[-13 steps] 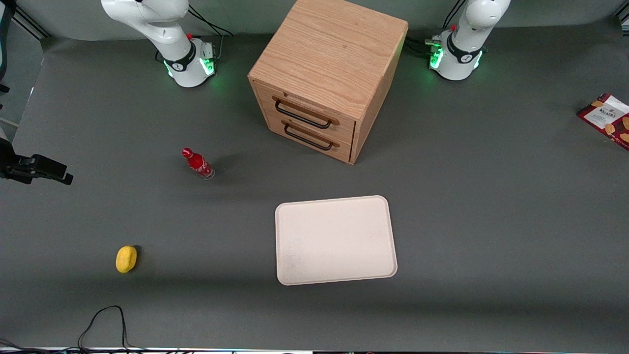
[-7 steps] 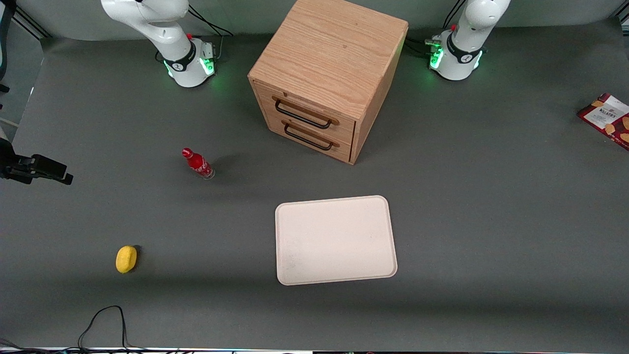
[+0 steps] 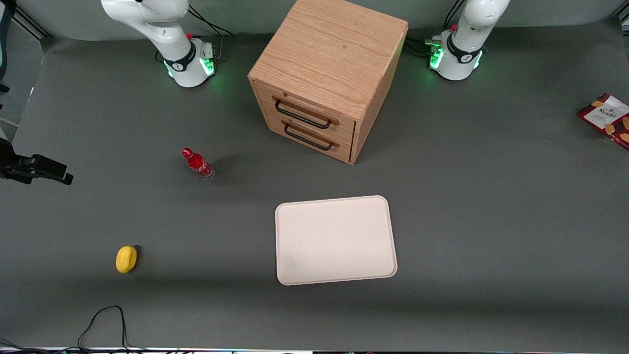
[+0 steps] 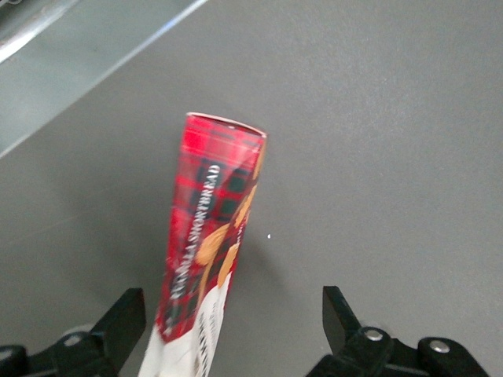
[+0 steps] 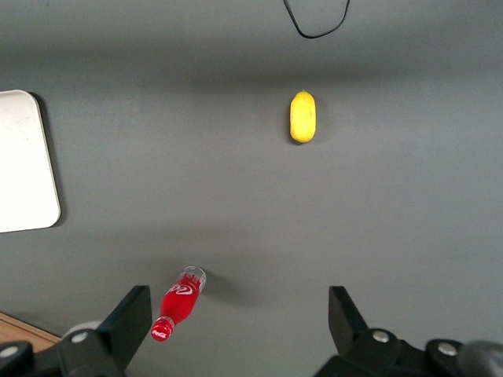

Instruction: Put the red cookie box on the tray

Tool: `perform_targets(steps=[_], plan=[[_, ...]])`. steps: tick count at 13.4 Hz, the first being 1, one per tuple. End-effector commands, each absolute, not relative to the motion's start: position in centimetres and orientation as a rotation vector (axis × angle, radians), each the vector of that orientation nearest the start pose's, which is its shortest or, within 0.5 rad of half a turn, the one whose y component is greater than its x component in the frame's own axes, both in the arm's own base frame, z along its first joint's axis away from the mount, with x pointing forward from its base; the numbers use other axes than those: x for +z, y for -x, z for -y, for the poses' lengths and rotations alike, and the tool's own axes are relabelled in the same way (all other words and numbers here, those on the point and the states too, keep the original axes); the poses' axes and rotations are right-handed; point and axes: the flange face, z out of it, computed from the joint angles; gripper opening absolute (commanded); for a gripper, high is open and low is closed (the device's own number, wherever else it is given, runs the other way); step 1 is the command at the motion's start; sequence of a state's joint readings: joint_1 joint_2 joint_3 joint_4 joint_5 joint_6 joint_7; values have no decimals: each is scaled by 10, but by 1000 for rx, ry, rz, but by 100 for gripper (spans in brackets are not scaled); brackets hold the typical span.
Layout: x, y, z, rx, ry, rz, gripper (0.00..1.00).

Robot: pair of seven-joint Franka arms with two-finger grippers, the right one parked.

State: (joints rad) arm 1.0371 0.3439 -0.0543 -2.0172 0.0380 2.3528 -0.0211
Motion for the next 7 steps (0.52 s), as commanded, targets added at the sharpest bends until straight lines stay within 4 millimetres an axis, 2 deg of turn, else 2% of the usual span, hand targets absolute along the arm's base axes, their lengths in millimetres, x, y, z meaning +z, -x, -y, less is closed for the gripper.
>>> perform_targets(steps=[1, 3, 5, 7], plan=[[267, -343, -495, 16, 2767, 1440, 100], [260, -341, -497, 24, 2765, 1413, 100], [265, -341, -498, 18, 2758, 1401, 100], [261, -339, -499, 26, 2758, 1406, 100]])
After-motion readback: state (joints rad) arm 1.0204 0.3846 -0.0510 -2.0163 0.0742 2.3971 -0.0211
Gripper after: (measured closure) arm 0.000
